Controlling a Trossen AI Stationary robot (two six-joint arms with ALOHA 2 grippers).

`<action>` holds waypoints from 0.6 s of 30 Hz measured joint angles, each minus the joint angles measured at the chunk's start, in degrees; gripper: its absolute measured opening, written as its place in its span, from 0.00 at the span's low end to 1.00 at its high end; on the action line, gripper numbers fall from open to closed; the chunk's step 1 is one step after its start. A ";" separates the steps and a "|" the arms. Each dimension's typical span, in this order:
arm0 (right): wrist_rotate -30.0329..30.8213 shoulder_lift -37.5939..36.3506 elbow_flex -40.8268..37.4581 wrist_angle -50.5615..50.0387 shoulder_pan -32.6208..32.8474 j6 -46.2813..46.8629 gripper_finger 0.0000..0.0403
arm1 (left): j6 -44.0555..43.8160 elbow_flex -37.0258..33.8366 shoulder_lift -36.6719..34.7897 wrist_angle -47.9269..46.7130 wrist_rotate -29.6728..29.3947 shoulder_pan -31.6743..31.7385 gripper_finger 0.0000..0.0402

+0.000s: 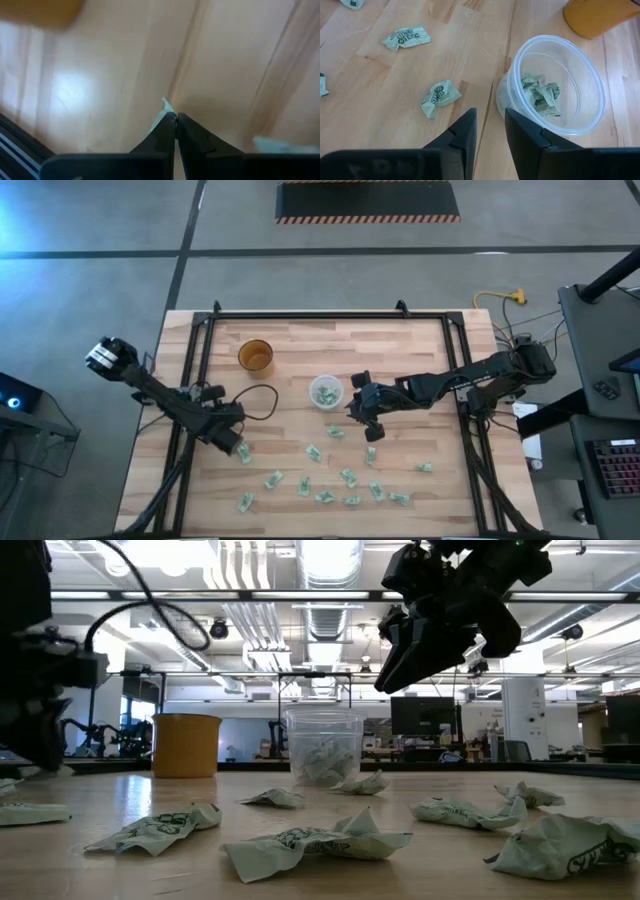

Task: Pick and place Stevia / Truvia into bins
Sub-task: Put the stevia packet into the transparent container

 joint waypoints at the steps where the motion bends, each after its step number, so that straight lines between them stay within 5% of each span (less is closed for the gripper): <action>1: 0.00 0.00 0.00 0.01 0.02 0.02 0.22 | 0.19 0.80 0.00 0.04 -0.80 0.00 0.00; 8: 0.00 0.00 -0.02 -0.15 0.01 1.09 0.22 | 10.28 6.99 -0.04 6.54 -9.42 0.00 0.00; 18: 0.22 -2.51 -0.09 -14.95 0.02 11.12 0.19 | 45.52 8.75 0.31 41.01 -14.61 4.48 0.00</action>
